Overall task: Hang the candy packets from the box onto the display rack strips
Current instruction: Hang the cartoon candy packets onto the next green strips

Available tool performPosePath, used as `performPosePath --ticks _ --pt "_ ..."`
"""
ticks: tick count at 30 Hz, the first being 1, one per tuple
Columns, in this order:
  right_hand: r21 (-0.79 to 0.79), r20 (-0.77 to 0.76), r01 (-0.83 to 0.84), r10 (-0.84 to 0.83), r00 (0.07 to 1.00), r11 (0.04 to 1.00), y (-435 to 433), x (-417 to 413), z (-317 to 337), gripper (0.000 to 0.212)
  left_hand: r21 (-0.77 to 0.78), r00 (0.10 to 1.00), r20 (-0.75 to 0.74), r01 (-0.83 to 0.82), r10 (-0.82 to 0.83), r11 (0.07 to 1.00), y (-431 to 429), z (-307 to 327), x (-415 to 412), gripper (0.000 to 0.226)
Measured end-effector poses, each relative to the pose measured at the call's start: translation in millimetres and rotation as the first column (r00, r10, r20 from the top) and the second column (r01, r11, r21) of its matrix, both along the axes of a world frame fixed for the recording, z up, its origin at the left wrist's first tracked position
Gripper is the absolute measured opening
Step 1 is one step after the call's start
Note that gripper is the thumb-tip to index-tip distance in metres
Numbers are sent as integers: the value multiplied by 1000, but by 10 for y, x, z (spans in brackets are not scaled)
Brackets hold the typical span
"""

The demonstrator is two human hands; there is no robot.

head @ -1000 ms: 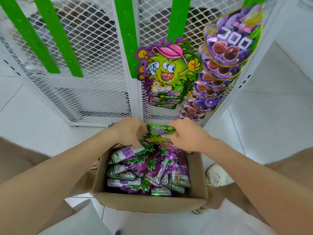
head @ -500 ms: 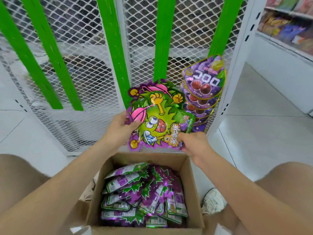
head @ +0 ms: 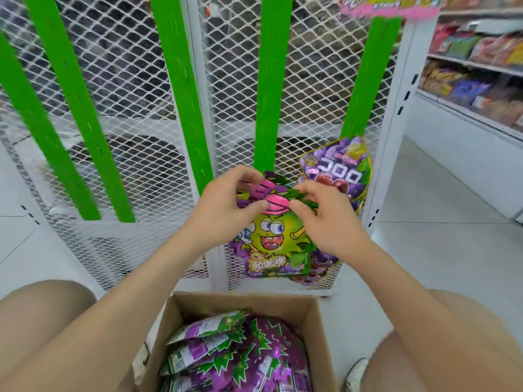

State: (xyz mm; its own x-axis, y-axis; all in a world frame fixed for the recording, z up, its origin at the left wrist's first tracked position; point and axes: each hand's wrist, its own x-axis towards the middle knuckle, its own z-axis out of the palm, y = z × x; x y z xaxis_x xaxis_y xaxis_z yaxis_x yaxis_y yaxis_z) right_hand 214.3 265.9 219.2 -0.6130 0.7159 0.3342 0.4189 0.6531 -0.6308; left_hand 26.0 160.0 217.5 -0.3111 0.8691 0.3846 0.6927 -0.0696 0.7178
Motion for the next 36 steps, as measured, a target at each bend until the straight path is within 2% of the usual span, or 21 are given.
performPosePath --ticks 2,4,8,12,17,21,28,31,34,36 --pt "34 -56 60 -58 997 998 138 -56 85 20 -10 998 43 -41 42 999 115 124 67 58" --pt "40 -121 122 -116 986 992 217 -135 162 18 26 988 140 -73 69 997 260 195 87 64" --pt "70 -218 184 -165 962 980 310 -344 237 12 71 957 227 -202 181 977 488 206 34 56" --pt "95 -255 209 -179 950 973 403 -502 276 21 56 959 237 -176 158 983 569 235 -26 40" --pt "101 -249 132 -103 963 986 457 -549 258 26 43 971 194 -153 142 987 542 247 -36 11" --pt "122 -297 89 -49 954 989 404 -538 259 23 4 953 286 -102 97 995 448 289 -20 30" --pt "30 -422 111 -88 902 993 328 -563 257 14 -38 858 512 -19 36 999 349 318 -55 29" --pt "32 -390 115 -94 916 993 337 -553 233 13 -30 842 540 -5 21 1000 355 320 -67 30" --pt "67 -229 116 -98 969 991 311 -520 120 11 -9 877 478 -54 52 998 372 290 -118 35" --pt "77 -176 104 -89 980 992 251 -509 63 11 -8 887 458 -61 58 998 355 278 -138 39"
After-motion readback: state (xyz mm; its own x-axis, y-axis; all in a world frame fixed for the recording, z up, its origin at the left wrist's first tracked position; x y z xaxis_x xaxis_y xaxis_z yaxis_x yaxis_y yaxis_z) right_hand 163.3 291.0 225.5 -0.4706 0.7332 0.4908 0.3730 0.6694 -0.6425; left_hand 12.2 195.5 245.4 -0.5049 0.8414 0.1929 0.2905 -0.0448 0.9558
